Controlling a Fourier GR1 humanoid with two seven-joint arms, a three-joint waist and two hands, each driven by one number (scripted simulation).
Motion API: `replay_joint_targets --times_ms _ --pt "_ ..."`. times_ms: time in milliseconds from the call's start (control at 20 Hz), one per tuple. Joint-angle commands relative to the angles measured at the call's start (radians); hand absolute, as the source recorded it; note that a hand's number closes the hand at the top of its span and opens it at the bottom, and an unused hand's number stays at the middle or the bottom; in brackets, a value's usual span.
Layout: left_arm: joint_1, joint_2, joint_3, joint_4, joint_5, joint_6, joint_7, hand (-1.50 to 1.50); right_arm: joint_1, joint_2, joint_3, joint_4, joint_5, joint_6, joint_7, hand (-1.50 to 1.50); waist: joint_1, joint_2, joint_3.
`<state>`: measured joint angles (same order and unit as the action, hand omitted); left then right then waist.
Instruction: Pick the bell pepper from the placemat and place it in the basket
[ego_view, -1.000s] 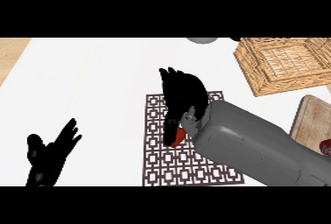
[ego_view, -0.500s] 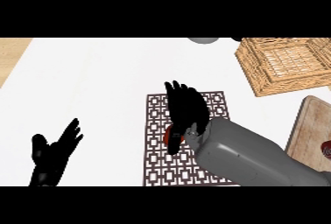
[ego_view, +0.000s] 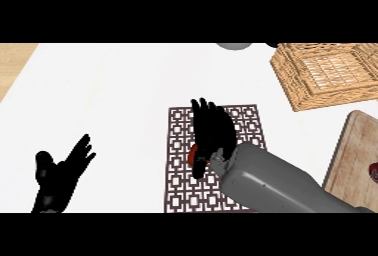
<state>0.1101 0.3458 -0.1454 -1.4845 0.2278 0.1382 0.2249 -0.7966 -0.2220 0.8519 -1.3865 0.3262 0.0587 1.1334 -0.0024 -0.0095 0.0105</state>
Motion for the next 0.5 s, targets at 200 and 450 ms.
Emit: replay_joint_targets --times_ms 200,450 --pt "0.023 -0.029 -0.014 0.064 -0.039 0.009 0.015 0.0 0.053 0.046 -0.049 0.039 0.068 0.029 0.071 -1.5 0.002 0.008 -0.011" --pt "0.011 -0.025 -0.007 0.055 -0.028 -0.01 0.038 0.0 0.041 0.073 -0.071 0.181 0.063 0.078 0.017 -1.5 0.01 0.011 -0.011"
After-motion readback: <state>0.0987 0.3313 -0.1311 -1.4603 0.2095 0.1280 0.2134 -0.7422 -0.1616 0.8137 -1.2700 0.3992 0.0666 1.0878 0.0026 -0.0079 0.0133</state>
